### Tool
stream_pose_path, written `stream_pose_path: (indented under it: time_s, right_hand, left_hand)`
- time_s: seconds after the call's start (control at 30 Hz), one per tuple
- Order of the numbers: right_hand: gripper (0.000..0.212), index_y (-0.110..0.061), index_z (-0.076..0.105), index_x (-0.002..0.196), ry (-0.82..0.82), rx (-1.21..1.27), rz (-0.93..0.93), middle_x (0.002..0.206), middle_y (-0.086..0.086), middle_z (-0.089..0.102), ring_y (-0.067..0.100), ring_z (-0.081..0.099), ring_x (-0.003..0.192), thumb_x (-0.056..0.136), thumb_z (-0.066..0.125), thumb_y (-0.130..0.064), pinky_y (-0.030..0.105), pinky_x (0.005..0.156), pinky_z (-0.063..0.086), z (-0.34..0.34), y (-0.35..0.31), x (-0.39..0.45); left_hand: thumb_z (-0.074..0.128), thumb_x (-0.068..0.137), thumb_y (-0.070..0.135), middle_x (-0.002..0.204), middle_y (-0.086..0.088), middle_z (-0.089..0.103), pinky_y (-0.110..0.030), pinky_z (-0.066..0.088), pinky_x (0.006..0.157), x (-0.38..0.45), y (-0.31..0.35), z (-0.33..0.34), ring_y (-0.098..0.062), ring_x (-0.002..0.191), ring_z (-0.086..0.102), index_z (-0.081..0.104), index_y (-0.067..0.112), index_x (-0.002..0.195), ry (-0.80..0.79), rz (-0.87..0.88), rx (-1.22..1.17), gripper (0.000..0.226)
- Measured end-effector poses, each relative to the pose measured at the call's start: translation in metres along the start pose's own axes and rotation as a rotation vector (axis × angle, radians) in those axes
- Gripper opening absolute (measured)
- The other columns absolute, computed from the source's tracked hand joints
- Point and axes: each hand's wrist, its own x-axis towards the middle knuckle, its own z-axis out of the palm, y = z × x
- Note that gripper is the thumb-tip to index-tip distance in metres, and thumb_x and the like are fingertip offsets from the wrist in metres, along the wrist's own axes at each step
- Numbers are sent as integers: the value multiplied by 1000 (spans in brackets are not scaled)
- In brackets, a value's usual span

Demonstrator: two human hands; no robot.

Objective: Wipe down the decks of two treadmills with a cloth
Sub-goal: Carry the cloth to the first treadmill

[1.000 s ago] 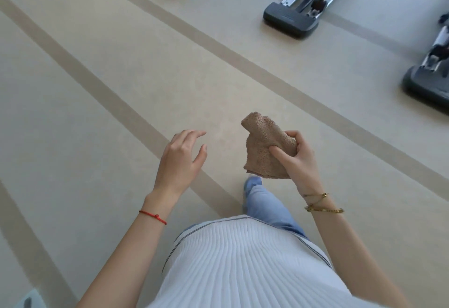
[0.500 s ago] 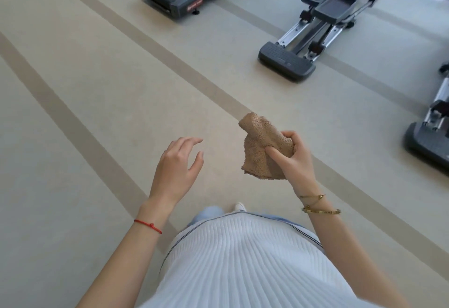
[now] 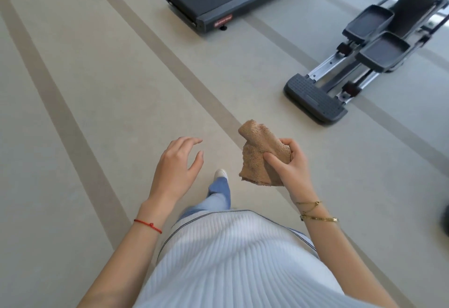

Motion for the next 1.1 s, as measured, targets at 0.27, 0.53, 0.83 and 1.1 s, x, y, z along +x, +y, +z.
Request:
stream_pose_path:
  time_s: [0.27,0.53,0.83,1.1]
  right_hand:
    - [27,-10,59,104,30,-8,-102,94,-2,64,2,58,82,83,75,-6,16,75,48,39,-71,208]
    - [27,-10,59,105,86,5,-45,93,-6,63,-2,57,81,83,74,-4,15,74,48,52,-96,352]
    - [27,-11,60,106,71,13,-19,92,-8,62,4,59,84,83,74,-7,29,77,52,54,-123,559]
    - [27,-11,58,108,-10,-20,-63,105,9,66,29,64,99,85,73,-7,51,86,55,49,-188,767]
  left_hand:
    - [59,97,20,120,4,65,-28,43,97,210,-19,-12,-15,115,55,64,16,123,7,18,2,28]
    - [57,98,20,123,6,65,-25,41,99,365,-25,3,-12,118,55,64,16,125,-104,-4,-9,29]
    - [57,98,21,121,4,66,-31,45,96,563,-31,42,-16,117,57,64,15,124,-88,-37,17,28]
    - [58,96,19,120,3,66,-32,47,95,764,-9,56,-17,115,59,64,15,124,21,-69,-7,28]
